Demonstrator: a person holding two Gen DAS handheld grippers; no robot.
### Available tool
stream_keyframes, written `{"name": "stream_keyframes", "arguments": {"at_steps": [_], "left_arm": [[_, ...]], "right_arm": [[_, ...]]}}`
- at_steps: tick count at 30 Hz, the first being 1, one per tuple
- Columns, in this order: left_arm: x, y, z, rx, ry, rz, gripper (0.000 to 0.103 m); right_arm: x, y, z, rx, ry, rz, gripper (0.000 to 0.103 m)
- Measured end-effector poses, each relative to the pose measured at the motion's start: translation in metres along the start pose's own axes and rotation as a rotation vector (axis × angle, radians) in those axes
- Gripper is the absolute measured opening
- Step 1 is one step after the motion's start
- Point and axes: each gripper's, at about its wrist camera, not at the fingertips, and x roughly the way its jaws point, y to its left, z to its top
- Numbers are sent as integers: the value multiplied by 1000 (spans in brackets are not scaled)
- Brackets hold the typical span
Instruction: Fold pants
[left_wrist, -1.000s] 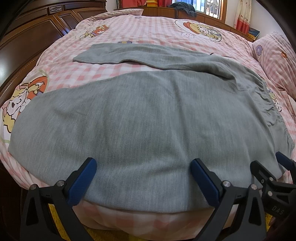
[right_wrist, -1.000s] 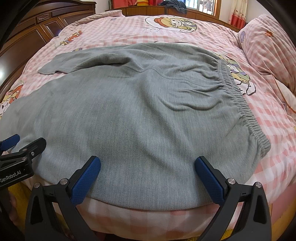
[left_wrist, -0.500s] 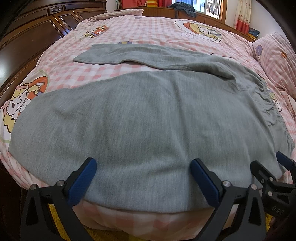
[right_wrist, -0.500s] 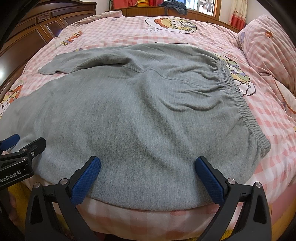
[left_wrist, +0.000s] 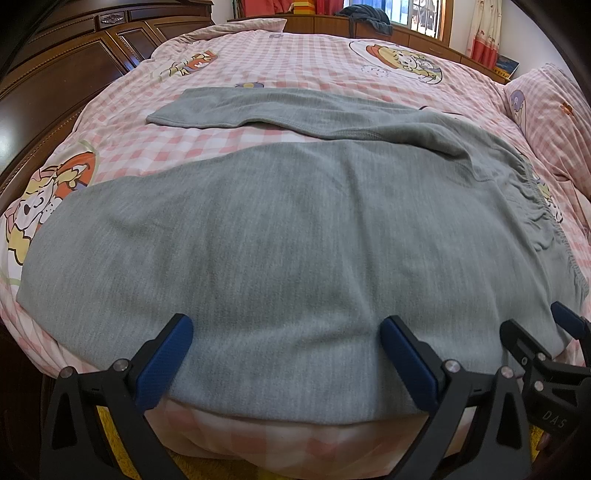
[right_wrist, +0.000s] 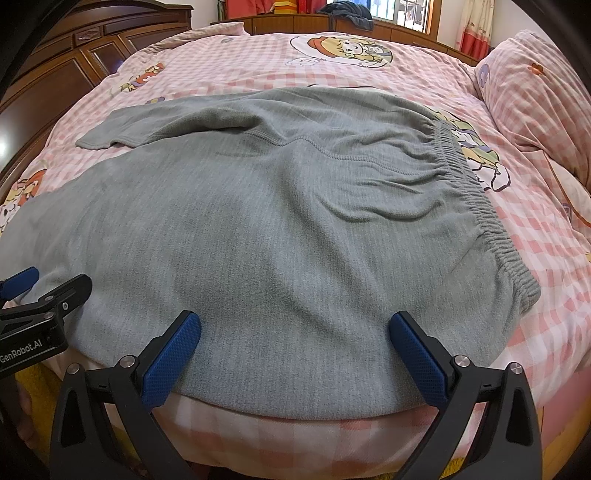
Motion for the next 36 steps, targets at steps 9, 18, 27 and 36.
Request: {"name": "stream_keyframes", "arguments": {"at_steps": [9, 18, 27, 36], "left_arm": [[0, 0, 0, 0, -1, 0, 103], [0, 0, -1, 0, -1, 0, 103], [0, 0, -1, 1, -2, 1, 103], [-1, 2, 5, 2, 32, -4, 103]], "right_arm": [[0, 0, 0, 0, -6, 2, 103], [-1, 0, 0, -1, -7, 1, 103], [-1, 0, 0, -2, -7, 1, 103], [-1, -1, 8, 0, 29, 5, 103]]}}
